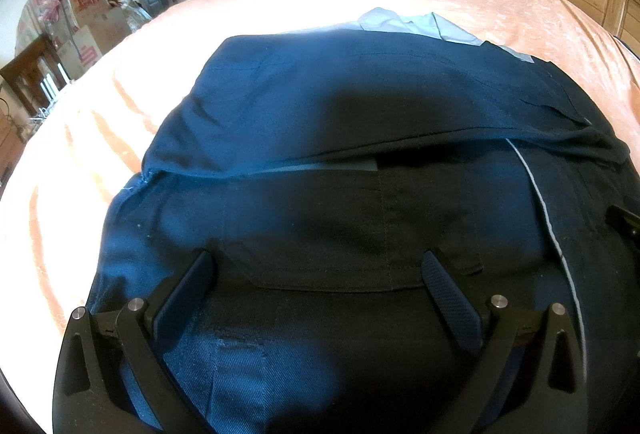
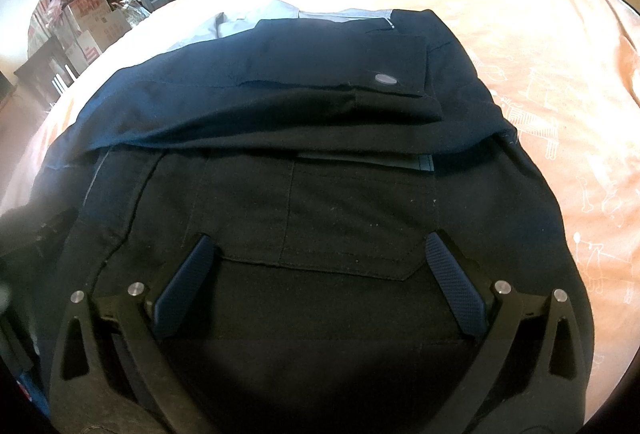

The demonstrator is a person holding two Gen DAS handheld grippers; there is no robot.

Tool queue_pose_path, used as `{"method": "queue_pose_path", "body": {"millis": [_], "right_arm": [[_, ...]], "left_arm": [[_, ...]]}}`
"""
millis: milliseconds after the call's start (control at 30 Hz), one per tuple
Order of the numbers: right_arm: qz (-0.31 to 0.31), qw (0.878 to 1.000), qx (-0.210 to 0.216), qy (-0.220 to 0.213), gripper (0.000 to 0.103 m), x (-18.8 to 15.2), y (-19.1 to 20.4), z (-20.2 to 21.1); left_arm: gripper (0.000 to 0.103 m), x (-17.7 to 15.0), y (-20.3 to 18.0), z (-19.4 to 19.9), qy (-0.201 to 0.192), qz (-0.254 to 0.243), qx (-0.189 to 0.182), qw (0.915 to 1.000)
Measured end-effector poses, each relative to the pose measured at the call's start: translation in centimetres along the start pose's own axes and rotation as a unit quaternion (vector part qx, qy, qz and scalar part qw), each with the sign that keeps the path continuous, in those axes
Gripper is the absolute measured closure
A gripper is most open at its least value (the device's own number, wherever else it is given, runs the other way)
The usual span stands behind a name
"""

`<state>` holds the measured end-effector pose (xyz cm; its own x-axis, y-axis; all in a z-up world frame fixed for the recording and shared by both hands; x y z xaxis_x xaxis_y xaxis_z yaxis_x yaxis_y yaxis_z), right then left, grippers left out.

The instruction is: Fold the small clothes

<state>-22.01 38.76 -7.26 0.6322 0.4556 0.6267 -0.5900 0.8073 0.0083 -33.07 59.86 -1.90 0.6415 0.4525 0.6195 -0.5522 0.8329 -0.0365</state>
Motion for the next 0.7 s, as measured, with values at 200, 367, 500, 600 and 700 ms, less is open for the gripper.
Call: {"method": "queue_pose_path", "body": {"millis": [200, 367, 500, 600, 700], "right_arm": [[-0.003, 1.000, 0.005, -0.002, 0.000, 0.22, 0.04, -0.15], [-0.005, 1.000, 0.006, -0.002, 0.000, 0.20, -0.01, -0.09], [-0.005, 1.000, 0.008, -0.002, 0.000, 0.19, -0.61, -0.19], [-0.005, 1.000, 0.008, -0.002, 0.000, 0.18, -0.63, -0.19], [-0.005, 1.000, 0.007, -0.002, 0.000, 0.19, -0.57, -0.14]], "left_arm": [[0.000, -0.11, 0.09, 0.11, 0.001, 0.000, -0.001, 1.0000], [0.000, -0.10, -0.01, -0.01, 0.002, 0.000, -0.001, 1.0000], [0.000, 0.01, 0.08, -0.20, 0.004, 0.000, -0.002, 1.0000], [0.000, 0.00, 0.07, -0.28, 0.006, 0.001, -0.002, 1.0000], [0.000, 0.00, 0.11, -0.28, 0.006, 0.000, -0.002, 1.0000]]}}
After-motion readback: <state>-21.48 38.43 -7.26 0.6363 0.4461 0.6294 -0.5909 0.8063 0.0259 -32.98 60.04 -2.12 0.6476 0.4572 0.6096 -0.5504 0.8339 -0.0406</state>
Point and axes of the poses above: each gripper's, at about its wrist camera, not at the fingertips, and z roughly against the way its jaws point, y to its left, x to its top, the point moved 9 cm from there along -z, roughly the way its jaws point, and after that the axes turned 13 degrees about z, right-handed, at the moved point
